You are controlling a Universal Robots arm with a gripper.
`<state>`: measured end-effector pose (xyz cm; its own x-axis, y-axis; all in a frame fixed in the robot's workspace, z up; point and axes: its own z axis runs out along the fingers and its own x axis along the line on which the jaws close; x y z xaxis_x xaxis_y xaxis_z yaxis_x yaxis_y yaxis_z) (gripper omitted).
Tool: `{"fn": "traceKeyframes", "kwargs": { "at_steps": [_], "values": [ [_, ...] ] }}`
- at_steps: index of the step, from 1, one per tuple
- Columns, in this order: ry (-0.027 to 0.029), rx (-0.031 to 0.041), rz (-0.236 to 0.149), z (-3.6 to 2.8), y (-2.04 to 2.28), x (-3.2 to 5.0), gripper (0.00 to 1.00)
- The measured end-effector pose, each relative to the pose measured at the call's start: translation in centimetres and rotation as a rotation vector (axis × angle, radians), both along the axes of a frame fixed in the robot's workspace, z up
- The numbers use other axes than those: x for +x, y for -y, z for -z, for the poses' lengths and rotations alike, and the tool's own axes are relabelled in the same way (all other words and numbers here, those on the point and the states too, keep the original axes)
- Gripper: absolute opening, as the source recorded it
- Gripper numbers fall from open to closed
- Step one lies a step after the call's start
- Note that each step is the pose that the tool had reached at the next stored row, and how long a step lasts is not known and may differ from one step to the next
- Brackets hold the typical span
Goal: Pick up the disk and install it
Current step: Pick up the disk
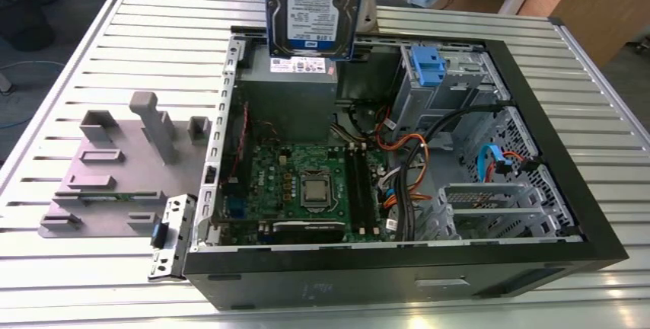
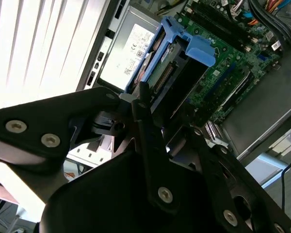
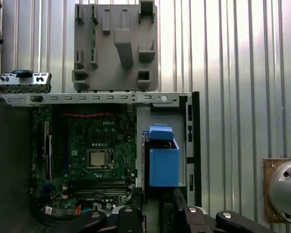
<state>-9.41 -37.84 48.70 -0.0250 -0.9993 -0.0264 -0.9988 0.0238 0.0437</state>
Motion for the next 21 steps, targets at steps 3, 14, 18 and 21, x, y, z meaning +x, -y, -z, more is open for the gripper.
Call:
{"fn": "traceKeyframes", "kwargs": {
  "at_steps": [3,14,18,21],
  "values": [
    [0.0001,0.0002,0.0,0.01,0.01,0.08,0.35],
    [0.0,0.0001,0.0,0.01,-0.01,0.23,0.35],
    [0.0,0.0001,0.0,0.02,0.0,0.62,0.35],
    [0.0,0.0001,0.0,0.02,0.0,1.0,0.35]
  ]
}}
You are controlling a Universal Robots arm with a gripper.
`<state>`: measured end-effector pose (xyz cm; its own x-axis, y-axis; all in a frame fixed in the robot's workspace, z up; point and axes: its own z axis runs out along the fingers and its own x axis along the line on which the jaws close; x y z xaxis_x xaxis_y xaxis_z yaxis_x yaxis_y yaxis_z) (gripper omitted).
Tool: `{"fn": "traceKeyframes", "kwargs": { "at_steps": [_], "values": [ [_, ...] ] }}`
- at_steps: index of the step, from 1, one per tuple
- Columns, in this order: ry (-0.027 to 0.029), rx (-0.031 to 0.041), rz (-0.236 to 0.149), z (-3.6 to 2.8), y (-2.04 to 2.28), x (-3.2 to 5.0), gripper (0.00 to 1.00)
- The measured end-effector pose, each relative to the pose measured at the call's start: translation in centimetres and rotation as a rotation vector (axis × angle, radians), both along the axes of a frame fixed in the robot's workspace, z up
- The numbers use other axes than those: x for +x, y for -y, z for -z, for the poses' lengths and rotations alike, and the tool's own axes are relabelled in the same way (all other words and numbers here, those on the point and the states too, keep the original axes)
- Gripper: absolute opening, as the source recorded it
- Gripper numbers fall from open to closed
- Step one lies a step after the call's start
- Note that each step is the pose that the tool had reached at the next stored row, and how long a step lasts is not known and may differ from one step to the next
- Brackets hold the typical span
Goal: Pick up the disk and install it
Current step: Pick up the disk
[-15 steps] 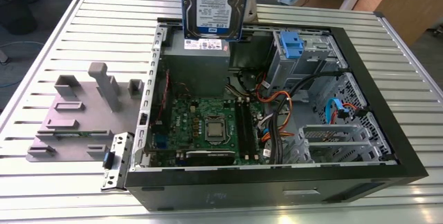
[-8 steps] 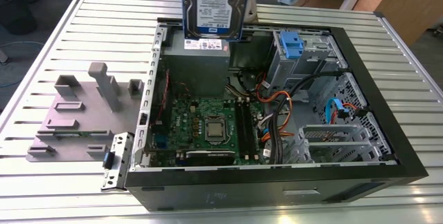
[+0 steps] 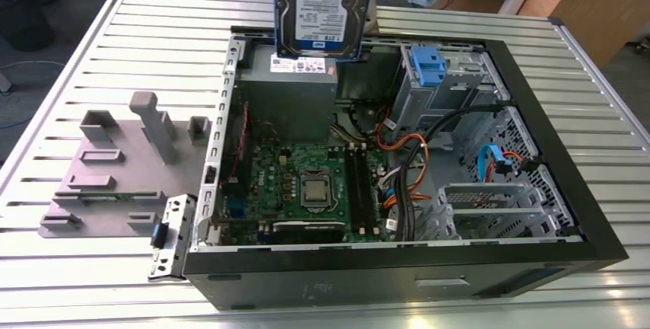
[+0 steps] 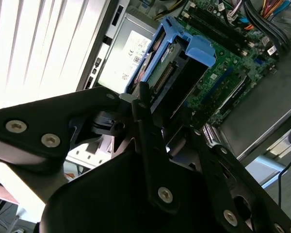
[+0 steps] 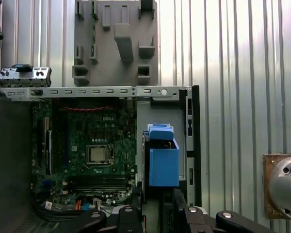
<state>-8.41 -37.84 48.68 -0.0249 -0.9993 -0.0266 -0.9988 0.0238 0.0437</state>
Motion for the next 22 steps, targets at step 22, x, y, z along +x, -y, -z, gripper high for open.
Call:
{"fn": "traceKeyframes", "kwargs": {
  "at_steps": [22],
  "values": [
    [0.0,0.0001,0.0,0.07,0.0,3.8,0.35]
  ]
}}
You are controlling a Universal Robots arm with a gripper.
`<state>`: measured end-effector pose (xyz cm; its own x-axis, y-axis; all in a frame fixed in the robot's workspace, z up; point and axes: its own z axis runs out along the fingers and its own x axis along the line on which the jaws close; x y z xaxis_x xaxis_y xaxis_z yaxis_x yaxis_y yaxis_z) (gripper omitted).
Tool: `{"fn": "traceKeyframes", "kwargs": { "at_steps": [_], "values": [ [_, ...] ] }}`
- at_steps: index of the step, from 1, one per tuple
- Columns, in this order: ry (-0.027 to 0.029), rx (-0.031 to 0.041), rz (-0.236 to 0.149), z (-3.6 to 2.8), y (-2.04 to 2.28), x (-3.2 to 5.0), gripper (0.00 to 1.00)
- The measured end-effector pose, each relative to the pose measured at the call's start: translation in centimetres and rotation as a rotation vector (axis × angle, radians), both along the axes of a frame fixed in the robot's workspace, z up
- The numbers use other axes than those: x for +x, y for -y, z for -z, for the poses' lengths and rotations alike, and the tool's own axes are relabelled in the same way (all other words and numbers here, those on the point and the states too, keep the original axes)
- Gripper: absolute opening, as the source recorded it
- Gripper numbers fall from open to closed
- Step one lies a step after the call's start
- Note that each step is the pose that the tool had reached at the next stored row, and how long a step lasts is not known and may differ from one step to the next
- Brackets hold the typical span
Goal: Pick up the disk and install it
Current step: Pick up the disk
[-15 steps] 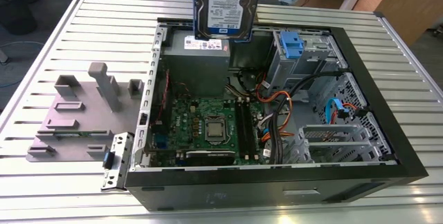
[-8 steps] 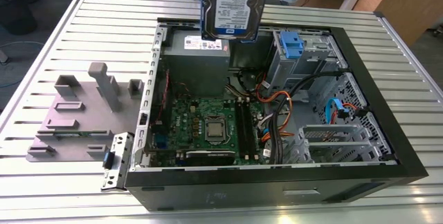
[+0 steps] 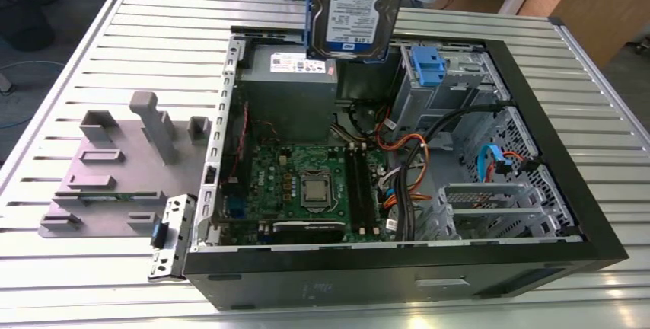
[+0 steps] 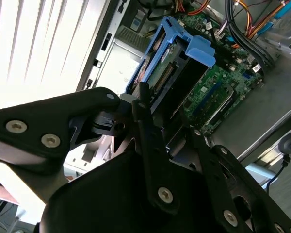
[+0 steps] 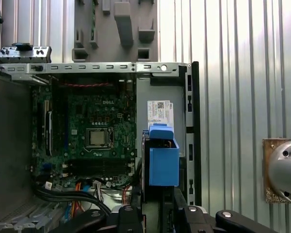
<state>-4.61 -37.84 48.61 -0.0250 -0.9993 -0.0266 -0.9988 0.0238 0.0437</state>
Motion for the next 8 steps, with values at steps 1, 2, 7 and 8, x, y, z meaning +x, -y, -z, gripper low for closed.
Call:
{"fn": "traceKeyframes", "kwargs": {
  "at_steps": [1,2,7,8],
  "values": [
    [0.0,0.0,0.0,0.0,0.0,0.16,0.35],
    [0.0,-0.0001,0.0,0.0,-0.01,0.34,0.35],
    [0.0,0.0,0.0,0.03,-0.01,1.29,0.35],
    [0.0,0.0,0.0,0.03,-0.01,1.49,0.35]
  ]
}}
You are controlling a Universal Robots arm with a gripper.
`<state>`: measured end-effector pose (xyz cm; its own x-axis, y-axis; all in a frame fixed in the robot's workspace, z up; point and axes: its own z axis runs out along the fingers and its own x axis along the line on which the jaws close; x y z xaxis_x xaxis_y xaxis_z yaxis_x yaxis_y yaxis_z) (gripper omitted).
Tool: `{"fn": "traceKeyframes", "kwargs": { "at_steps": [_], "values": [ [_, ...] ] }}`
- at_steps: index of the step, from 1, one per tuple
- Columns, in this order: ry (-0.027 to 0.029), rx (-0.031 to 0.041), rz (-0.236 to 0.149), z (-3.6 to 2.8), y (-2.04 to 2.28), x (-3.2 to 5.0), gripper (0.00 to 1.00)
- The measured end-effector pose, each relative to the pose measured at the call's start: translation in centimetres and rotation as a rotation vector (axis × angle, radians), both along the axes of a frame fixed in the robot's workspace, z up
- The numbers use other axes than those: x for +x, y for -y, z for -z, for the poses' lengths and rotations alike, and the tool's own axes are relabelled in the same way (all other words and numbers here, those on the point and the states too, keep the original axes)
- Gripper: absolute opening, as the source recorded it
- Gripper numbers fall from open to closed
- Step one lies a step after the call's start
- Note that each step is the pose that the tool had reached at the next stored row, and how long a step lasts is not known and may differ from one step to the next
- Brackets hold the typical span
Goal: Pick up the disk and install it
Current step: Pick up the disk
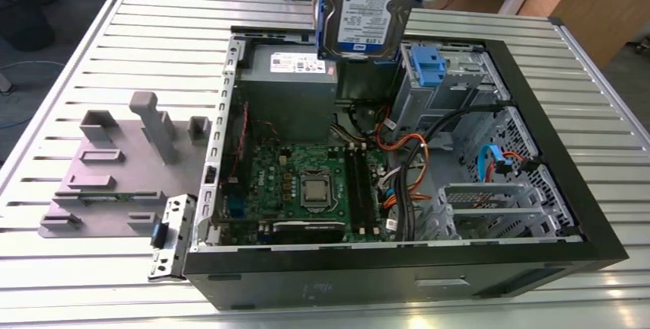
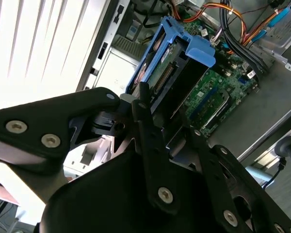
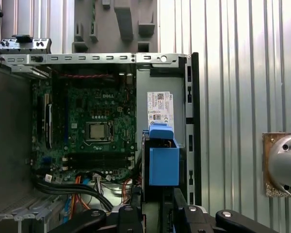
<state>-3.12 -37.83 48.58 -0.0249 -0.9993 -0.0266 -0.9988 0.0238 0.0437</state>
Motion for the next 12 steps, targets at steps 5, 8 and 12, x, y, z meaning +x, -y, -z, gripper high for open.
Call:
{"fn": "traceKeyframes", "kwargs": {
  "at_steps": [5,8,12],
  "values": [
    [0.0,0.0,0.0,0.02,0.0,0.91,0.35],
    [0.0,-0.0001,0.0,0.03,-0.01,1.47,0.35],
    [0.0,-0.0001,0.0,0.05,-0.01,2.15,0.35]
  ]
}}
